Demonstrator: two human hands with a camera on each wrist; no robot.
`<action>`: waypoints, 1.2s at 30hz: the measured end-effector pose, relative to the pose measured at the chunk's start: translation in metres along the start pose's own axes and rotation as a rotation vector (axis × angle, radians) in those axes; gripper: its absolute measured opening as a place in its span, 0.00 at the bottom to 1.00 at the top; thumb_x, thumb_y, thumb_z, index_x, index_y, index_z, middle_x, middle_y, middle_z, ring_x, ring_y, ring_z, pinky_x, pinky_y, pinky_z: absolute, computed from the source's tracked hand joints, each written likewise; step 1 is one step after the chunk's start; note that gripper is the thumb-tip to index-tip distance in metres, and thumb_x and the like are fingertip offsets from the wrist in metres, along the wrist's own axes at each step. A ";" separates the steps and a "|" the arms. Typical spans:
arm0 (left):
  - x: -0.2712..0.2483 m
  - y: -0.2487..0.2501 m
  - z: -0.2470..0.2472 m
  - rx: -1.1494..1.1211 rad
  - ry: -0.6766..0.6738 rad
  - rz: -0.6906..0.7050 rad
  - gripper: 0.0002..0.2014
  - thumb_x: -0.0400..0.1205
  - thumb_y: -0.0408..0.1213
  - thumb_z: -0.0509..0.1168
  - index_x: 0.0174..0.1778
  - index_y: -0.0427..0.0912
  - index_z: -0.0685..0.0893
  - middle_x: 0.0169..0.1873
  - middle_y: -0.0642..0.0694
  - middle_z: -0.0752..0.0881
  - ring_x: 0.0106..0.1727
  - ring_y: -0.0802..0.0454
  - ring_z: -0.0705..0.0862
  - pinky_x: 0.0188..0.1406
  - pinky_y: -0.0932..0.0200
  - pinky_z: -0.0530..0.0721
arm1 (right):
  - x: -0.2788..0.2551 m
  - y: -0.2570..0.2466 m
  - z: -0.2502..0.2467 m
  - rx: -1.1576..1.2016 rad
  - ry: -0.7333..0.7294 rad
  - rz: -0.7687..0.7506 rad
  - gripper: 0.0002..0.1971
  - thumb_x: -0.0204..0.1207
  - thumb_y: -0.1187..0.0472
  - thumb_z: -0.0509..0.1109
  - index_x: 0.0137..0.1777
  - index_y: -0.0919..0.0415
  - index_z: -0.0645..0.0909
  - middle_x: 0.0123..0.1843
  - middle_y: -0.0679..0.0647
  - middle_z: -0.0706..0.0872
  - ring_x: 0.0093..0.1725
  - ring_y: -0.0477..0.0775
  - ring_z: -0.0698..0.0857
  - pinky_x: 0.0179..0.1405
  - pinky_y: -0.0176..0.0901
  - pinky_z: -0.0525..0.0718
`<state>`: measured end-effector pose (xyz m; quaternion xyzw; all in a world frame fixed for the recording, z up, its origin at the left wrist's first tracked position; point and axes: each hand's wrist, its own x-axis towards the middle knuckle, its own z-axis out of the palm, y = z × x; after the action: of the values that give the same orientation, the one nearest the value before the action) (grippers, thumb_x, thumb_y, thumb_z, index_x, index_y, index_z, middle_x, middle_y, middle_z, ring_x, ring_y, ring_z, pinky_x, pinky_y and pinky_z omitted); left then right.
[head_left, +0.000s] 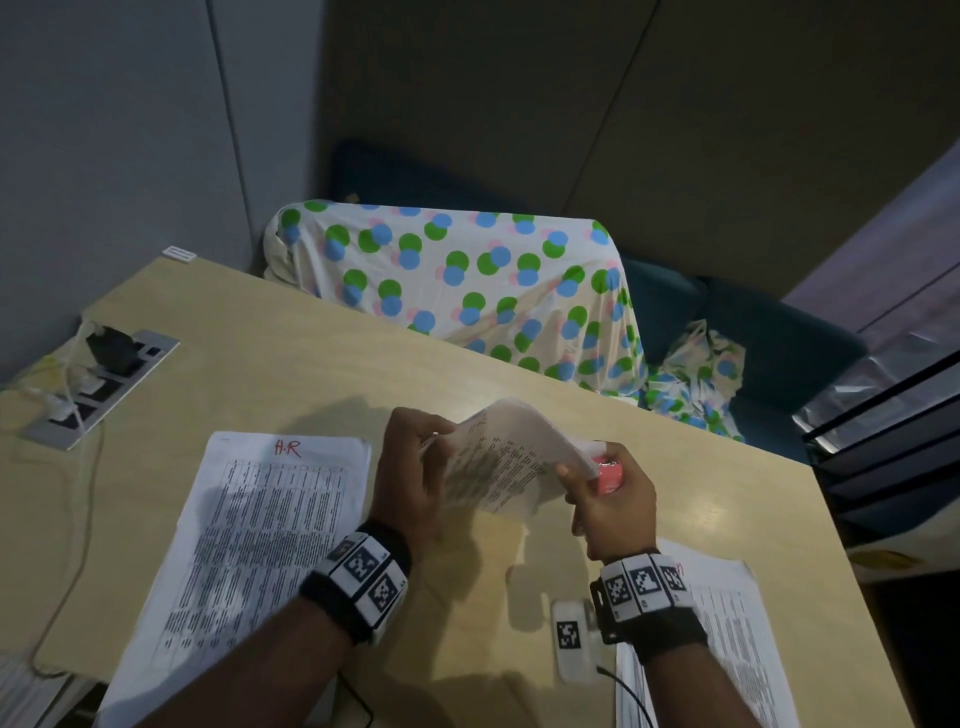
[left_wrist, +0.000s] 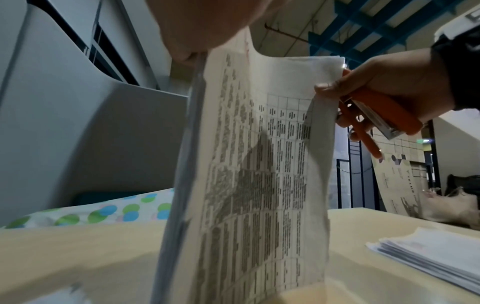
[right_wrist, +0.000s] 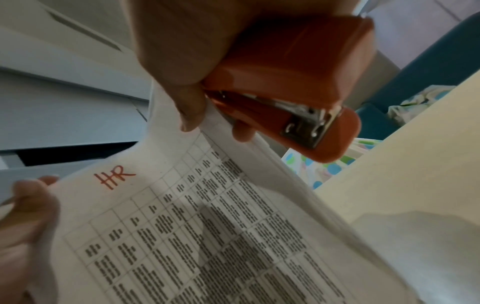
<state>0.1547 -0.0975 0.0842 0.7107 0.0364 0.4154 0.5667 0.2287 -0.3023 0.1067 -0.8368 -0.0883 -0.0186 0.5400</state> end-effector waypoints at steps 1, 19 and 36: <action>-0.001 -0.003 -0.002 -0.003 -0.008 -0.006 0.20 0.79 0.59 0.56 0.48 0.44 0.72 0.44 0.58 0.74 0.45 0.66 0.77 0.41 0.74 0.77 | -0.002 0.000 -0.001 -0.013 -0.002 0.012 0.19 0.60 0.42 0.79 0.47 0.50 0.83 0.33 0.56 0.89 0.25 0.57 0.83 0.28 0.48 0.84; 0.014 -0.006 -0.012 -0.246 -0.007 -0.373 0.25 0.66 0.56 0.74 0.57 0.63 0.74 0.46 0.51 0.89 0.50 0.54 0.88 0.43 0.58 0.89 | 0.009 -0.011 -0.011 0.171 0.071 0.017 0.11 0.73 0.75 0.75 0.41 0.58 0.81 0.21 0.53 0.84 0.24 0.61 0.79 0.20 0.64 0.82; -0.001 -0.014 -0.011 -0.068 -0.065 -0.460 0.25 0.59 0.79 0.58 0.41 0.69 0.82 0.32 0.62 0.88 0.36 0.72 0.85 0.31 0.63 0.87 | 0.010 -0.013 -0.013 0.060 0.088 -0.049 0.11 0.73 0.73 0.75 0.41 0.57 0.80 0.35 0.76 0.84 0.28 0.84 0.79 0.18 0.70 0.81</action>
<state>0.1532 -0.0838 0.0721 0.6772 0.1649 0.2531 0.6710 0.2376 -0.3078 0.1250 -0.8163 -0.0856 -0.0660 0.5674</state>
